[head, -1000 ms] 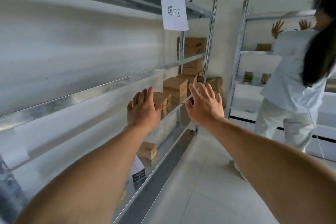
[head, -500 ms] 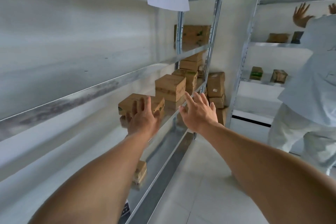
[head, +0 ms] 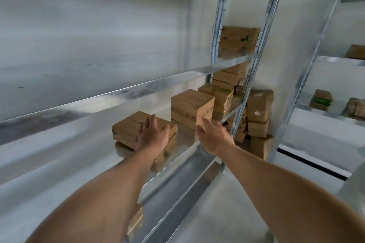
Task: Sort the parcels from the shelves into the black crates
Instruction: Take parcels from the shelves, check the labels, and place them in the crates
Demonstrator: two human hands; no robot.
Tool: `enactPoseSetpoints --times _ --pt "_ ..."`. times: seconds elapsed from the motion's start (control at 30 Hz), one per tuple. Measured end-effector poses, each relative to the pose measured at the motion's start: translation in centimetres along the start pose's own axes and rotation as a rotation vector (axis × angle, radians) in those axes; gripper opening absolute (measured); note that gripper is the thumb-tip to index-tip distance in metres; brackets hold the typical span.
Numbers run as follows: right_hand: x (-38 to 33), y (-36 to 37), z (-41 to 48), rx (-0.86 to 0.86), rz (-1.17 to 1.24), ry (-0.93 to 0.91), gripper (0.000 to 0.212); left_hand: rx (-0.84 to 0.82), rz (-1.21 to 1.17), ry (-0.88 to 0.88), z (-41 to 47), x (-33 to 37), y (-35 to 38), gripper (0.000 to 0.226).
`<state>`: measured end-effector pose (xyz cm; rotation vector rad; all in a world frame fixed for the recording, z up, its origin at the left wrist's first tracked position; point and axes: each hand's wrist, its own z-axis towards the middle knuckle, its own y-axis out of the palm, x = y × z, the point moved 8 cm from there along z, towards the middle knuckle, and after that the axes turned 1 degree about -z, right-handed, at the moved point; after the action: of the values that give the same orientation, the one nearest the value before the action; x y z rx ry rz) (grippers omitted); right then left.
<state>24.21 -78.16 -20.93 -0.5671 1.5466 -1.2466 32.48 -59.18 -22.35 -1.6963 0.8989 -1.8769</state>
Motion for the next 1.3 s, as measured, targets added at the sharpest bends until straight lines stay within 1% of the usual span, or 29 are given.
enactPoseSetpoints --times 0.1,0.17,0.23,0.33,0.4,0.47,0.6,0.8,0.87,0.93,1.03,1.13,1.23,1.3 --pt "0.1 1.6 4.7 -0.087 -0.037 -0.056 0.051 0.055 -0.053 -0.118 2.9 0.2 1.7 0.064" --pt "-0.7 2.8 7.1 -0.131 -0.024 -0.119 0.052 0.080 0.001 -0.133 4.5 0.1 2.6 0.055" --pt "-1.1 4.0 9.7 -0.160 -0.004 -0.169 0.051 0.117 0.007 -0.207 6.1 -1.0 3.2 0.050" --pt "-1.4 6.9 12.9 -0.246 0.001 -0.227 0.050 0.186 -0.145 -0.421 7.1 -4.3 3.8 0.051" --pt "-1.7 8.7 14.8 -0.293 0.016 -0.248 0.053 0.242 -0.222 -0.526 7.9 -6.4 3.8 0.056" --pt "-2.3 10.5 16.9 -0.332 0.033 -0.265 0.056 0.292 -0.275 -0.611 9.0 -8.3 4.0 0.060" --pt "-4.1 13.2 21.4 -0.377 0.073 -0.307 0.059 0.367 -0.416 -0.723 11.0 -11.0 5.1 0.057" --pt "-5.4 17.1 27.6 -0.494 0.063 -0.247 0.060 0.380 -0.574 -0.859 14.3 -13.9 7.3 0.058" --pt "-5.7 18.2 28.9 -0.532 0.055 -0.225 0.061 0.393 -0.598 -0.880 14.8 -14.8 7.5 0.055" --pt "-5.9 19.0 29.4 -0.583 0.070 -0.199 0.059 0.381 -0.620 -0.901 15.3 -15.3 7.4 0.049" --pt "-6.1 20.6 29.2 -0.677 0.176 -0.134 0.059 0.391 -0.706 -0.936 15.2 -15.5 7.3 0.034" --pt "-6.5 21.9 29.5 -0.706 0.201 -0.096 0.057 0.390 -0.823 -0.938 14.7 -14.7 7.4 0.024" --pt "-7.1 21.9 29.5 -0.728 0.248 -0.077 0.054 0.393 -0.846 -0.910 14.1 -14.3 6.4 0.031" --pt "-7.2 21.7 29.0 -0.752 0.307 -0.073 0.057 0.411 -0.843 -0.894 13.3 -14.2 5.6 0.039"
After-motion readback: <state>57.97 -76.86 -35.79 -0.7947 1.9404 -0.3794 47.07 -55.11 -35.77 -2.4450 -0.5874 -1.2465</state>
